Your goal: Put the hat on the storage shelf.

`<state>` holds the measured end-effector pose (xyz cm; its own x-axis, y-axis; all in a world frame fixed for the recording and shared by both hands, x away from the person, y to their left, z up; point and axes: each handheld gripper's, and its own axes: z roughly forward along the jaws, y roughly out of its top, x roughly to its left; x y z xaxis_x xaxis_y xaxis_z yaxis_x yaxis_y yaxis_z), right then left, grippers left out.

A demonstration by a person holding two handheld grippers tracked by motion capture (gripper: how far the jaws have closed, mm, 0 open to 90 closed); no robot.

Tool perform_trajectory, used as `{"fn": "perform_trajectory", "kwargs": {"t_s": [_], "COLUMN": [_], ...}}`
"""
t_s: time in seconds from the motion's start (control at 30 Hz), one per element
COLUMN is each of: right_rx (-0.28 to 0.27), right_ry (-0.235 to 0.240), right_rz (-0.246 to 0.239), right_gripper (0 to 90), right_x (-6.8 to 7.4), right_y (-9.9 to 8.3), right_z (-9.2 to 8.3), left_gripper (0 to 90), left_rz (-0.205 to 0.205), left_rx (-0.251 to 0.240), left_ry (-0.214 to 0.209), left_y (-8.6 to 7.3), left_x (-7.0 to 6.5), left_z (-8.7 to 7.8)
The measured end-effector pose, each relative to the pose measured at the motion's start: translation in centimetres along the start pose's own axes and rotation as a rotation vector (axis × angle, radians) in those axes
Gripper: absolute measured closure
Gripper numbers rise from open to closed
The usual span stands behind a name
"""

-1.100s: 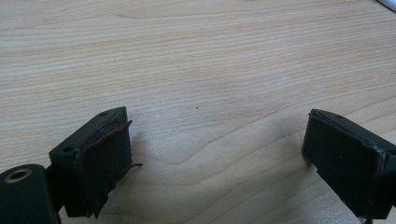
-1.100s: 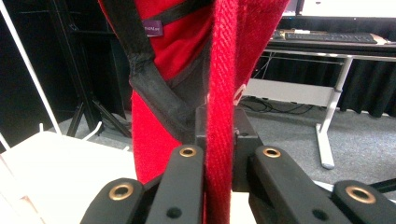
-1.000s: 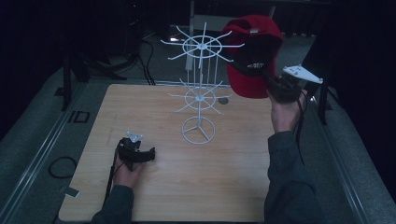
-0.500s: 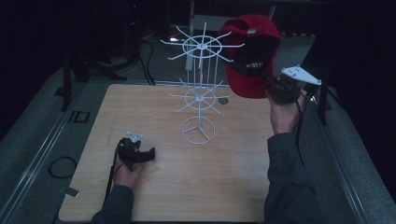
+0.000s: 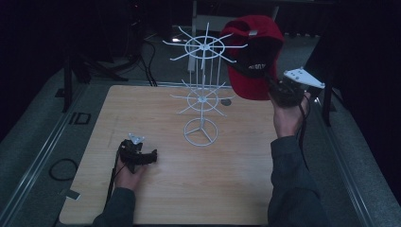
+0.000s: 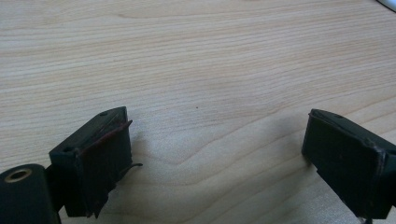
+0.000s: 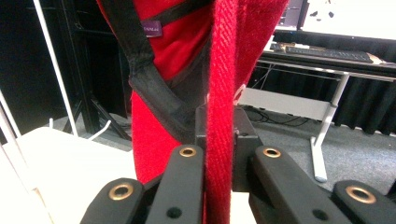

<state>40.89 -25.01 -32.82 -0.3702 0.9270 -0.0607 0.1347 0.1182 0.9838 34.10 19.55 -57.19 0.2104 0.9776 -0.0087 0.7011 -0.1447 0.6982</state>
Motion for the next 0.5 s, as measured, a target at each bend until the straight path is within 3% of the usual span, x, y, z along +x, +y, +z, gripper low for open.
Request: {"fn": "perform_trajectory", "kwargs": {"t_s": [0.5], "right_rx": [-0.002], "right_ry": [0.009], "right_rz": [-0.009], "right_gripper": [85.9], "right_x": [0.28], "right_y": [-0.42], "right_z": [-0.11], "left_gripper": [8.5], "left_rz": [0.0], "left_rx": [0.0], "left_ry": [0.0], "left_y": [0.0], "left_x": [0.0], "left_z": [0.0]}}
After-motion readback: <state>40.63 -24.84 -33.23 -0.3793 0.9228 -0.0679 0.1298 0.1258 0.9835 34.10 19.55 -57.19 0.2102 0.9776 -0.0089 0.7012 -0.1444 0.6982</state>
